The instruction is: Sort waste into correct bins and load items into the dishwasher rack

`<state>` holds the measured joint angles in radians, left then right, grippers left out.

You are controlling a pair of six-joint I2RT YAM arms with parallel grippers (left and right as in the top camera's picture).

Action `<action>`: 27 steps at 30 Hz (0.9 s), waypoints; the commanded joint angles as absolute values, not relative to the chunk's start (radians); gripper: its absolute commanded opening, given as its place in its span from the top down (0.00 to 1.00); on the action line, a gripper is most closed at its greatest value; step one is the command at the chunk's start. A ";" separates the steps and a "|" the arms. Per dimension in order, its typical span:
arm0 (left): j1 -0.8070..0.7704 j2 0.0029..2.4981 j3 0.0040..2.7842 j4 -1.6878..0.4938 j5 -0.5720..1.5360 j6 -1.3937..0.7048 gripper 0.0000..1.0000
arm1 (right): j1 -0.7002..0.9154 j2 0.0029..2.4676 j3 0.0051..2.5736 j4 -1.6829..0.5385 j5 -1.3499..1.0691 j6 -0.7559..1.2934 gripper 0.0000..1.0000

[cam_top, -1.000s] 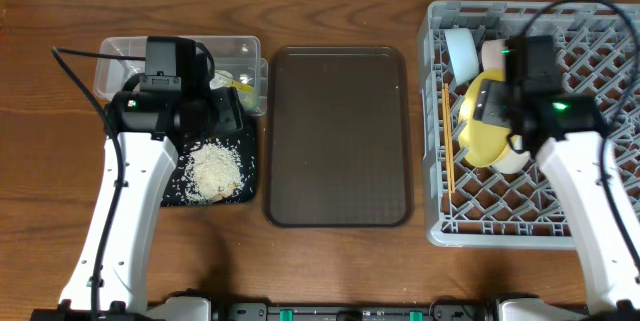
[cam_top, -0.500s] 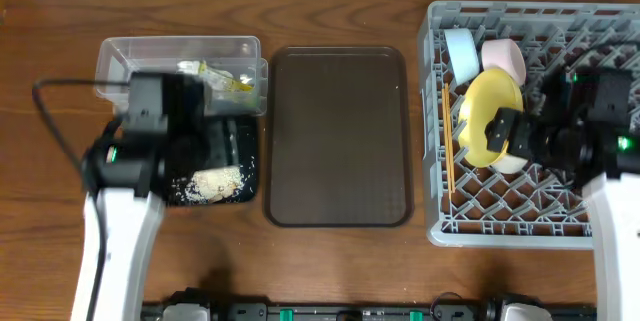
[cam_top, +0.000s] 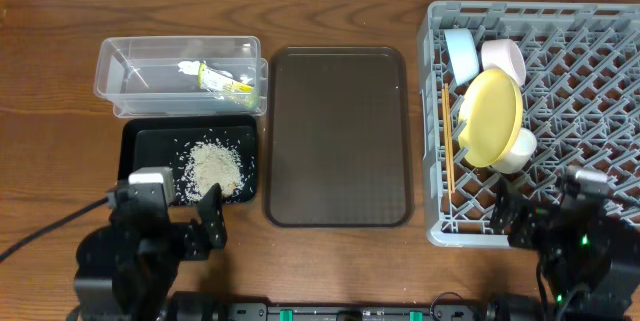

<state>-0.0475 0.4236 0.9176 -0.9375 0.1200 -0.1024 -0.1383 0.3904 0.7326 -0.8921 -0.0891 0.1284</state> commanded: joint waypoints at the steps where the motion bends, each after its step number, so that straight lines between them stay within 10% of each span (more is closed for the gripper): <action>1: -0.044 0.396 0.910 -0.935 0.104 -0.094 0.08 | -0.143 0.346 0.721 -0.937 -0.068 0.118 0.01; 19: -0.044 0.397 0.910 -0.937 0.104 -0.094 0.08 | -0.143 0.340 0.721 -1.124 -0.065 0.117 0.01; 27: -0.044 0.397 0.910 -0.937 0.104 -0.094 0.07 | -0.028 0.237 0.566 -0.807 -0.065 0.103 0.01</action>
<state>-0.0475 0.3988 0.9169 -0.9379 0.1196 -0.1024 -0.0711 0.2951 0.6395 -0.8803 -0.0677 0.1211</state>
